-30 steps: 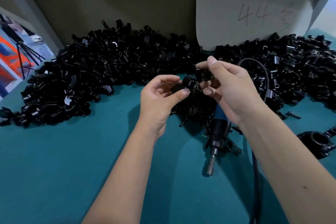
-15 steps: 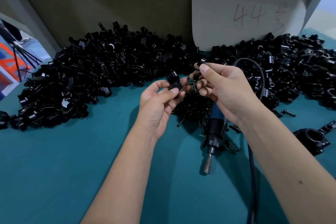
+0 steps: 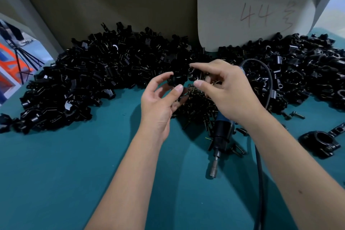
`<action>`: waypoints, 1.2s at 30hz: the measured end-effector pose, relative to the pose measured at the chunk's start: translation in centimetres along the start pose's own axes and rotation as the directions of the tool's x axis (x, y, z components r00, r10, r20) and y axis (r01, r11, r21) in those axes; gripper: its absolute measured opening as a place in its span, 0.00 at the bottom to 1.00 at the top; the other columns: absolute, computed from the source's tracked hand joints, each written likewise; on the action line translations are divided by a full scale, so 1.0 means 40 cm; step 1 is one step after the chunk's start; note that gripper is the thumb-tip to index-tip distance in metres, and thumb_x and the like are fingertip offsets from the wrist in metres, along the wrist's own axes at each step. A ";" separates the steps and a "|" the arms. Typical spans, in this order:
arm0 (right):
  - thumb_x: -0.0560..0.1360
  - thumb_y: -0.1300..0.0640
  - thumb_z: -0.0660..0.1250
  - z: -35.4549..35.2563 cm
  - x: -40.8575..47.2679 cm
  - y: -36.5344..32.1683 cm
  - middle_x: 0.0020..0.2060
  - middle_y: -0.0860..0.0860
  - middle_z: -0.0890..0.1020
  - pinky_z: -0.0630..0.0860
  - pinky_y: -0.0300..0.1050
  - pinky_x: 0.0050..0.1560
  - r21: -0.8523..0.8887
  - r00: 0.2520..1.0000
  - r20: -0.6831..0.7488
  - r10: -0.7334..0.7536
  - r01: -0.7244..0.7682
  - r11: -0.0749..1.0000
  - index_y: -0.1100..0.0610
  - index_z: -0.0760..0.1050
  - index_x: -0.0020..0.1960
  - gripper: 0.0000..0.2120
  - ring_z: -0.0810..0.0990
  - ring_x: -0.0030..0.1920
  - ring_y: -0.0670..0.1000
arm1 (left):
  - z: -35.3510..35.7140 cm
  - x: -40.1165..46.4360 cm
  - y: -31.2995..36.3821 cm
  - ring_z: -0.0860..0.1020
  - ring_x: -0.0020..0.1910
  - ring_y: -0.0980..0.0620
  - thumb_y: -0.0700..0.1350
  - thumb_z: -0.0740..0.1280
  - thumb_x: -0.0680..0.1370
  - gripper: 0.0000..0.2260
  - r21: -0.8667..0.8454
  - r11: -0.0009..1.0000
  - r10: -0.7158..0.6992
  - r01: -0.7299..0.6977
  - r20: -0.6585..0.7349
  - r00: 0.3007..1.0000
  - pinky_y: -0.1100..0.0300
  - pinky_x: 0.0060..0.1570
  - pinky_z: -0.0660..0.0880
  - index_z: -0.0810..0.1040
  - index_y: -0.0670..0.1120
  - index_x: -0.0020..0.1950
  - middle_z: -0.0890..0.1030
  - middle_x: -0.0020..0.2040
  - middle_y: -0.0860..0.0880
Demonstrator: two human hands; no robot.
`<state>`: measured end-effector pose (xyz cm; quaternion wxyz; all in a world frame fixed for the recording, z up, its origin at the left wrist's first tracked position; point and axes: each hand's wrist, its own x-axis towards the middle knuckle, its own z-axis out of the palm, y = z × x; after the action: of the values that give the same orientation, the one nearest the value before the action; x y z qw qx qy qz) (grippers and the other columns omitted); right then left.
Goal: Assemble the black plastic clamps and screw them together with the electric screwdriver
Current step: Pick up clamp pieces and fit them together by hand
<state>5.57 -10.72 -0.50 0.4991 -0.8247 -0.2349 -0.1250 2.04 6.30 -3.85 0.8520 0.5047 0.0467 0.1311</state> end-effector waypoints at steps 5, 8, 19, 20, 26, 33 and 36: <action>0.77 0.59 0.76 0.000 -0.004 0.001 0.48 0.45 0.84 0.83 0.53 0.51 0.056 0.999 0.046 -0.012 0.010 0.998 0.50 0.84 0.61 0.14 0.82 0.47 0.49 | 0.003 -0.005 0.001 0.83 0.50 0.48 0.27 0.74 0.73 0.18 0.153 0.981 0.112 -0.121 0.064 0.992 0.54 0.52 0.82 0.84 0.48 0.54 0.85 0.50 0.50; 0.76 0.59 0.77 -0.004 -0.001 0.009 0.46 0.43 0.85 0.83 0.55 0.51 0.061 0.997 0.076 -0.011 0.006 0.998 0.50 0.84 0.57 0.11 0.83 0.47 0.48 | 0.000 -0.005 0.000 0.83 0.53 0.45 0.30 0.76 0.72 0.16 0.140 0.982 0.110 -0.126 0.120 0.987 0.55 0.52 0.82 0.84 0.45 0.55 0.85 0.54 0.45; 0.75 0.60 0.78 -0.008 0.002 -0.001 0.36 0.51 0.82 0.83 0.44 0.44 0.173 0.992 0.115 0.043 -0.063 0.983 0.53 0.86 0.59 0.13 0.85 0.35 0.49 | -0.006 -0.007 0.010 0.85 0.51 0.44 0.40 0.77 0.70 0.10 0.088 0.994 0.044 -0.061 0.177 0.983 0.53 0.52 0.83 0.87 0.46 0.50 0.87 0.51 0.42; 0.76 0.60 0.78 -0.004 0.001 -0.004 0.38 0.53 0.83 0.84 0.44 0.44 0.167 0.992 0.117 0.054 -0.073 0.983 0.53 0.85 0.60 0.14 0.86 0.35 0.50 | -0.006 -0.006 0.013 0.85 0.51 0.44 0.40 0.77 0.70 0.10 0.096 0.993 0.046 -0.064 0.174 0.984 0.53 0.52 0.83 0.87 0.45 0.50 0.87 0.51 0.41; 0.74 0.51 0.79 0.010 -0.001 -0.034 0.44 0.43 0.83 0.79 0.44 0.51 -0.267 0.970 0.243 -0.015 0.082 0.960 0.49 0.84 0.54 0.10 0.81 0.45 0.46 | -0.021 0.014 0.032 0.85 0.42 0.51 0.38 0.76 0.72 0.08 -0.017 0.997 0.078 -0.079 -0.056 0.995 0.55 0.47 0.84 0.85 0.43 0.50 0.86 0.46 0.47; 0.76 0.53 0.77 0.041 -0.021 -0.051 0.46 0.43 0.78 0.78 0.51 0.58 -0.536 0.833 0.539 0.128 0.222 0.814 0.46 0.82 0.50 0.05 0.76 0.55 0.49 | -0.062 0.022 0.050 0.87 0.43 0.46 0.38 0.74 0.78 0.07 -0.040 0.997 0.054 -0.063 -0.184 0.981 0.61 0.45 0.82 0.89 0.49 0.44 0.87 0.47 0.47; 0.77 0.53 0.75 0.044 -0.017 -0.053 0.47 0.44 0.78 0.78 0.53 0.58 -0.555 0.820 0.552 0.152 0.225 0.801 0.47 0.81 0.49 0.04 0.77 0.55 0.50 | -0.061 0.023 0.041 0.86 0.43 0.47 0.39 0.74 0.78 0.05 -0.031 0.999 0.029 -0.035 -0.168 0.985 0.60 0.46 0.83 0.89 0.47 0.46 0.86 0.47 0.47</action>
<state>3.87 -8.50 0.00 0.1168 -0.9323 -0.3385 0.0502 2.12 9.35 -3.57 0.8513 0.4780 0.1080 0.1875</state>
